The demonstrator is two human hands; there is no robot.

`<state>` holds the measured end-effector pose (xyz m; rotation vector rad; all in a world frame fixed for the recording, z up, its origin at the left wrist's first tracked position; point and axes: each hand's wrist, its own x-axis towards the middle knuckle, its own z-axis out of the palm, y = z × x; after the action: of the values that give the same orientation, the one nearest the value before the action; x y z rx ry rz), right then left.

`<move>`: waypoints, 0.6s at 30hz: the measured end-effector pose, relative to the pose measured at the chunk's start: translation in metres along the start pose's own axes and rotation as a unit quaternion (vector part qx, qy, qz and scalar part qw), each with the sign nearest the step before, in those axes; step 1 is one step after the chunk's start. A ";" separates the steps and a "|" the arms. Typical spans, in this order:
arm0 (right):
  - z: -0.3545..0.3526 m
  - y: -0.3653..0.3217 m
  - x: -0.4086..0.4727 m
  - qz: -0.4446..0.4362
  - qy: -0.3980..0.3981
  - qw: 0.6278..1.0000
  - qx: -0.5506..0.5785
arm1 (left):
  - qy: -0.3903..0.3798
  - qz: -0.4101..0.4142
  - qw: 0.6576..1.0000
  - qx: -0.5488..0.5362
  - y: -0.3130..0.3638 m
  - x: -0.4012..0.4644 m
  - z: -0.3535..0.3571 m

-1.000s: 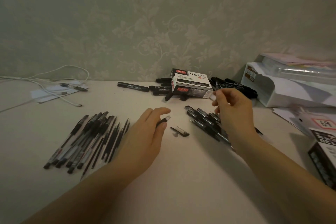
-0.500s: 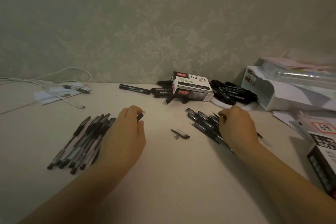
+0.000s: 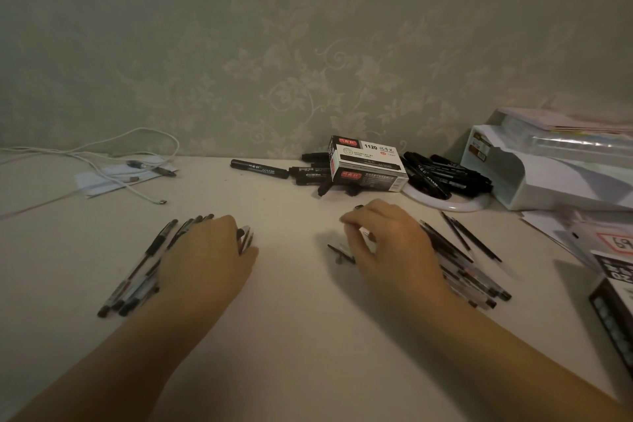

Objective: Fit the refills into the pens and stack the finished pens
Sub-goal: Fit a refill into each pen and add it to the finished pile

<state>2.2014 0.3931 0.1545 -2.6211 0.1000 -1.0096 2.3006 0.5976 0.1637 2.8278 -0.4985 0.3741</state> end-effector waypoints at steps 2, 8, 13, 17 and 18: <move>0.003 -0.002 -0.004 -0.022 -0.003 1.000 0.002 | -0.020 0.001 1.000 -0.003 0.000 -0.001 0.001; 0.006 -0.001 -0.007 -0.020 -0.013 0.999 0.023 | -0.030 -0.012 0.999 0.003 0.004 -0.002 0.002; 0.006 -0.003 -0.008 -0.024 -0.025 0.999 0.023 | -0.051 -0.030 0.998 0.006 0.004 -0.001 0.002; 0.006 -0.003 -0.008 -0.026 -0.022 0.999 0.018 | -0.055 -0.025 0.998 0.031 0.004 0.001 0.000; 0.006 -0.002 -0.007 -0.025 -0.020 0.999 0.018 | -0.050 -0.022 0.998 0.042 0.004 0.001 -0.001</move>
<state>2.1998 0.3984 0.1465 -2.6227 0.0070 -0.9649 2.2996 0.5936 0.1655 2.9445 -0.4480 0.2518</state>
